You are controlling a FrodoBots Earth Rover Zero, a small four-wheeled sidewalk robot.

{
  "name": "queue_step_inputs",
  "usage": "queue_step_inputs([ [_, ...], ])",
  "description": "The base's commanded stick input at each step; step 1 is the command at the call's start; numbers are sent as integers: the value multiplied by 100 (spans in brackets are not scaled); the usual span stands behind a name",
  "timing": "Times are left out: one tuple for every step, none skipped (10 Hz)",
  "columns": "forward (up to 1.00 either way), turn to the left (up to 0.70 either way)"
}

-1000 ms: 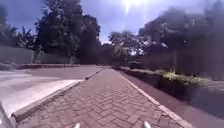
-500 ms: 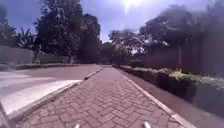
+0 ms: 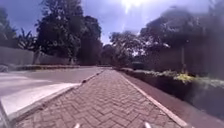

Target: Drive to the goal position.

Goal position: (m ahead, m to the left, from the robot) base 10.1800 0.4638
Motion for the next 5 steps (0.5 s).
queue_step_inputs([
  [70,0],
  [70,0],
  [70,0],
  [70,0],
  [70,0],
])
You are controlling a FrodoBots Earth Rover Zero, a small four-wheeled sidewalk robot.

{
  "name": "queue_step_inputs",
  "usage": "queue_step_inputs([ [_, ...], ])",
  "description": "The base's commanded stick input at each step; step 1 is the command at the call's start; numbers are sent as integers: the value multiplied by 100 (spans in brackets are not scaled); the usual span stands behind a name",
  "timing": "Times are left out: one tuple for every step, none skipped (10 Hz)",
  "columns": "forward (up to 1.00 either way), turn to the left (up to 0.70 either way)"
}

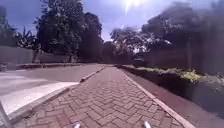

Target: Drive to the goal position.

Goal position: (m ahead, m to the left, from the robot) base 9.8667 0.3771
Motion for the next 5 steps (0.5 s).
queue_step_inputs([
  [70,0],
  [70,0],
  [70,0],
  [70,0],
  [70,0],
])
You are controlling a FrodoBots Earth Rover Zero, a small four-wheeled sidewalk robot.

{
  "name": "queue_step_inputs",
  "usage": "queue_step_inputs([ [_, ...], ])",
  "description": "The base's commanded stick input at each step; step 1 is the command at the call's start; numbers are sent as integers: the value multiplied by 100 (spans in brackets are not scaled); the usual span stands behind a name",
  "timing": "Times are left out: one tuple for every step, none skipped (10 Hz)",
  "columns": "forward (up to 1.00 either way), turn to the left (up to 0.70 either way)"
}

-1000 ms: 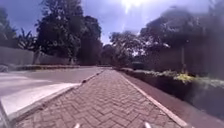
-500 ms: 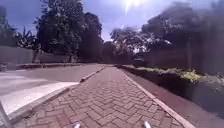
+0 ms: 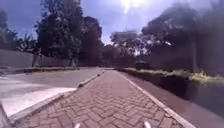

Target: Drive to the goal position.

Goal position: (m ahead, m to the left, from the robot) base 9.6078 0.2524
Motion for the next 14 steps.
queue_step_inputs([
  [70,0],
  [70,0],
  [70,0],
  [70,0],
  [70,0],
  [70,0],
  [70,0],
  [70,0],
  [70,0],
  [70,0],
  [70,0],
  [70,0],
  [70,0],
  [70,0],
])
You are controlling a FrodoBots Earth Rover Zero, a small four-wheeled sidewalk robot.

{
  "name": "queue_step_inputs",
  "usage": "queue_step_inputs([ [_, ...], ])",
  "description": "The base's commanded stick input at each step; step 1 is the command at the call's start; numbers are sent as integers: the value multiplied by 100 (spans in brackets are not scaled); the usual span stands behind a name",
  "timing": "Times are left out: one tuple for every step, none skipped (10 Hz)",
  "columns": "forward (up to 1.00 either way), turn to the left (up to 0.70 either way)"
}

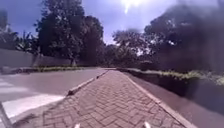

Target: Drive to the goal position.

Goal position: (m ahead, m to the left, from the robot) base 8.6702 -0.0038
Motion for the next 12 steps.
queue_step_inputs([
  [70,0],
  [70,0],
  [70,0],
  [70,0],
  [70,0],
  [70,0],
  [70,0],
  [70,0],
  [70,0],
  [70,0],
  [70,0],
  [70,0],
])
